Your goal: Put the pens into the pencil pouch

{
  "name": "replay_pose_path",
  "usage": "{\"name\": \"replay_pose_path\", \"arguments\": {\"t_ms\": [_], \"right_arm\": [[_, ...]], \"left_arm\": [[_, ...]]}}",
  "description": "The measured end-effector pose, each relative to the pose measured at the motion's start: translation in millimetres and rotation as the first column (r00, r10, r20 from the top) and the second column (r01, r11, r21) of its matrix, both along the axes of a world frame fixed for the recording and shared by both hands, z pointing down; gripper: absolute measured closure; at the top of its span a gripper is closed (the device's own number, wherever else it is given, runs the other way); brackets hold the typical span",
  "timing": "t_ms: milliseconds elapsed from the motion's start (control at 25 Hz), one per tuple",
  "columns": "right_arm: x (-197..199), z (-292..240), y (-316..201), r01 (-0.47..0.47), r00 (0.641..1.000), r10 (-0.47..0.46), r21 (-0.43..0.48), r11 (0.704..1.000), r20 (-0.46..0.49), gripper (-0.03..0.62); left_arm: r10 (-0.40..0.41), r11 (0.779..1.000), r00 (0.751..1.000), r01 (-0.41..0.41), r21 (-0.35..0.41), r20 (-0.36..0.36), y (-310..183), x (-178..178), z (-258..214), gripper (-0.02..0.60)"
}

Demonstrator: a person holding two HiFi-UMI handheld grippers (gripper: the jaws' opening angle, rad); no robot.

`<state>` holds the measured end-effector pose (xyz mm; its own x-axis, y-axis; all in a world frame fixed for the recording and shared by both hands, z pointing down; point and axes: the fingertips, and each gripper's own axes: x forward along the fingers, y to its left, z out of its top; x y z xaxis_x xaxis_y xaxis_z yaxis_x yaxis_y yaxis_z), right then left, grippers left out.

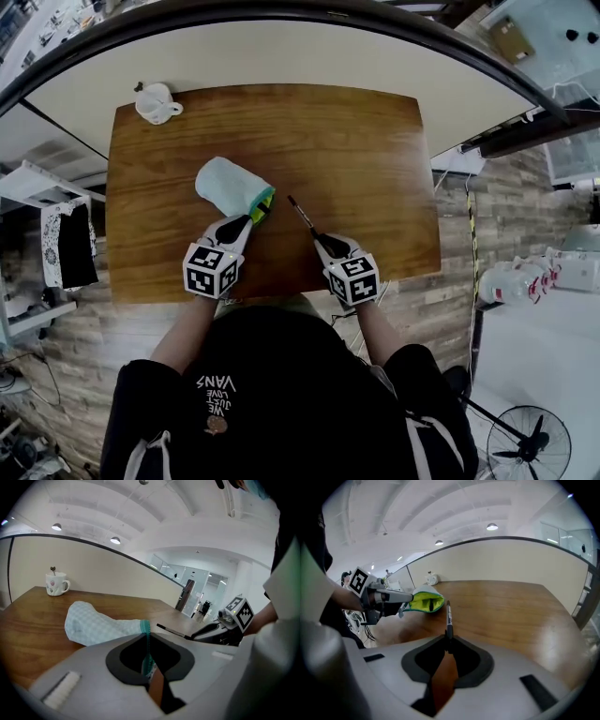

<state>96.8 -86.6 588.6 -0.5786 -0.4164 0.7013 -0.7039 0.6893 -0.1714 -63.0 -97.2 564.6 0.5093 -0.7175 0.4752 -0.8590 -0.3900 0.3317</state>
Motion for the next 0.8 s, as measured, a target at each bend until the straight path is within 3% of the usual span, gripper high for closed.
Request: {"name": "replay_pose_path", "arguments": {"t_ms": [440, 800], "right_arm": [[-41, -12, 45, -0.004, 0.999, 0.005, -0.018, 1.0, 0.04, 0.527], [-72, -10, 62, 0.098, 0.995, -0.098, -0.016, 0.995, 0.0, 0.526]], "left_arm": [[0.111, 0.994, 0.994, -0.111, 0.023, -0.007, 17, 8, -5, 0.551], [0.186, 0.982, 0.982, -0.186, 0.035, -0.023, 32, 10, -8, 0.551]]}}
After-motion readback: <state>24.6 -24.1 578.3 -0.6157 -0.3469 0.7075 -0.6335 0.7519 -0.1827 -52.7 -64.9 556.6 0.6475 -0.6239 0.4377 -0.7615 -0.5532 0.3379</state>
